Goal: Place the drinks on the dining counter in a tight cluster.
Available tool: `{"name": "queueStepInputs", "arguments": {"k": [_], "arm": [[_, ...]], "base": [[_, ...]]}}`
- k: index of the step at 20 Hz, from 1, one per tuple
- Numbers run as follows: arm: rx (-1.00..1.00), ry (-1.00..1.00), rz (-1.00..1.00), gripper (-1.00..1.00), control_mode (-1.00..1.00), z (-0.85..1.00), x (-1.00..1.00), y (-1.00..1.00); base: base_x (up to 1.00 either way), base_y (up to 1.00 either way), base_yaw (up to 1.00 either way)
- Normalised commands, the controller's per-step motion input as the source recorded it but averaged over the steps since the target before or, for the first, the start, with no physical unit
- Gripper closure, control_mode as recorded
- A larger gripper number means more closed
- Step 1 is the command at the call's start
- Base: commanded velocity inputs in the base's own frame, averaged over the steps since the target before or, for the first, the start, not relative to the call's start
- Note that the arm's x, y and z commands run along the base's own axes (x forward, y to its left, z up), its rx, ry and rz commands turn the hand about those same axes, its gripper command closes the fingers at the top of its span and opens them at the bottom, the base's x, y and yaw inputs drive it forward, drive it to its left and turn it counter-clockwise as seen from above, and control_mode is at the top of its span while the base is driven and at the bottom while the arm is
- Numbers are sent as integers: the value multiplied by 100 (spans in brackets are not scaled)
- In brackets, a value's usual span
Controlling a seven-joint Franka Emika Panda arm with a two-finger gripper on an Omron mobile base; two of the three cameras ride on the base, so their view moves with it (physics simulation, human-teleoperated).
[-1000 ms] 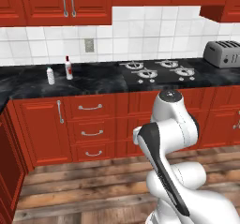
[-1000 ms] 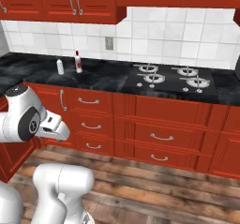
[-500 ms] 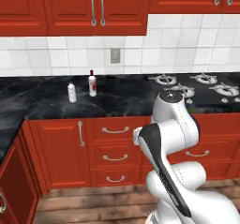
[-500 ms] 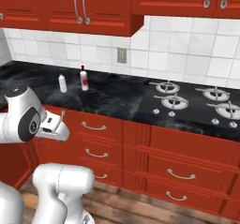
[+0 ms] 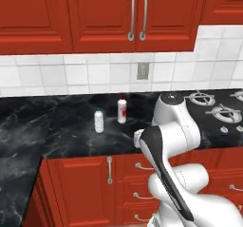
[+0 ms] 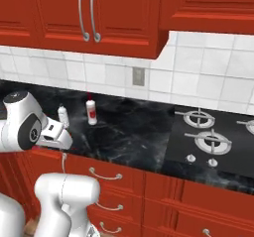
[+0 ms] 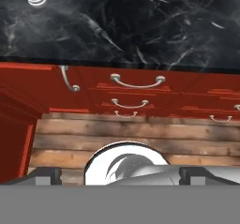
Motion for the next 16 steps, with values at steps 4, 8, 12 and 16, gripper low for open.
{"name": "queueStepInputs", "arguments": {"k": [4, 8, 12, 16], "arm": [[0, 0, 0, -100, 100, 0, 0, 0], [0, 0, 0, -100, 100, 0, 0, 0], [0, 0, 0, -100, 100, 0, 0, 0], [0, 0, 0, -100, 100, 0, 0, 0]], "base": [[93, 48, -18], [69, 22, -26], [4, 6, -3], [0, 0, 0]]}}
